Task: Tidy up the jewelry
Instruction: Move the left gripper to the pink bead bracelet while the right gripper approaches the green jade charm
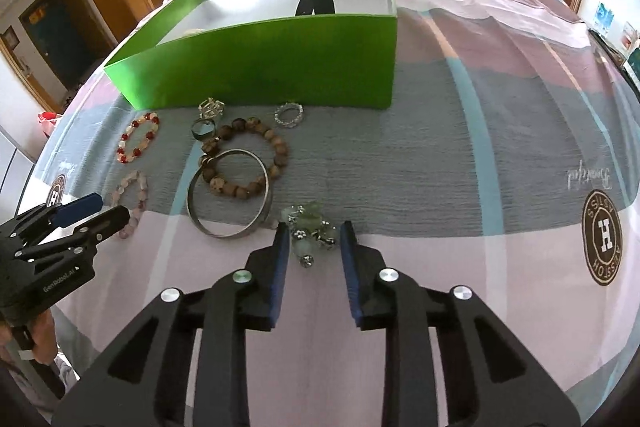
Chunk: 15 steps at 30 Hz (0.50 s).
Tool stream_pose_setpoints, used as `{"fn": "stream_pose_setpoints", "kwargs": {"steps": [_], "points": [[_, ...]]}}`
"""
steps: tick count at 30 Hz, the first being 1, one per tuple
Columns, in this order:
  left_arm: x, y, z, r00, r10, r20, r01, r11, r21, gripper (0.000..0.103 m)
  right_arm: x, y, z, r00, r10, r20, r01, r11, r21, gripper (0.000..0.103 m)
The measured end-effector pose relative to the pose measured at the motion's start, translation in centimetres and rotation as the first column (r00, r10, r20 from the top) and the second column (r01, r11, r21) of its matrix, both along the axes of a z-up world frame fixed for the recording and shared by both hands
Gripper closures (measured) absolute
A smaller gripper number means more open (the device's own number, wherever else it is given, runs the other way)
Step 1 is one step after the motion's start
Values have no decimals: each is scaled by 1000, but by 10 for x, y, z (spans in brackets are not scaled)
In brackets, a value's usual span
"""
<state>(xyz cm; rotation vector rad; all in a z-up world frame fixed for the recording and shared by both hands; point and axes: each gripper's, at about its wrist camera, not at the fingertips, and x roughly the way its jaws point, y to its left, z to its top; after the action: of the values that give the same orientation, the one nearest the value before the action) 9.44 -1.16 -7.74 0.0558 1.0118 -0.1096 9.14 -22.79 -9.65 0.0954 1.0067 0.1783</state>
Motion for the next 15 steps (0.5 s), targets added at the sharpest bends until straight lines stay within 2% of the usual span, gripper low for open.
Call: {"fn": "stream_pose_setpoints", "kwargs": {"steps": [15], "points": [[-2, -4, -1, 1000, 4, 9, -4, 1000, 9, 51, -1, 0, 2, 998, 2, 59, -3, 1000, 20, 76]]}}
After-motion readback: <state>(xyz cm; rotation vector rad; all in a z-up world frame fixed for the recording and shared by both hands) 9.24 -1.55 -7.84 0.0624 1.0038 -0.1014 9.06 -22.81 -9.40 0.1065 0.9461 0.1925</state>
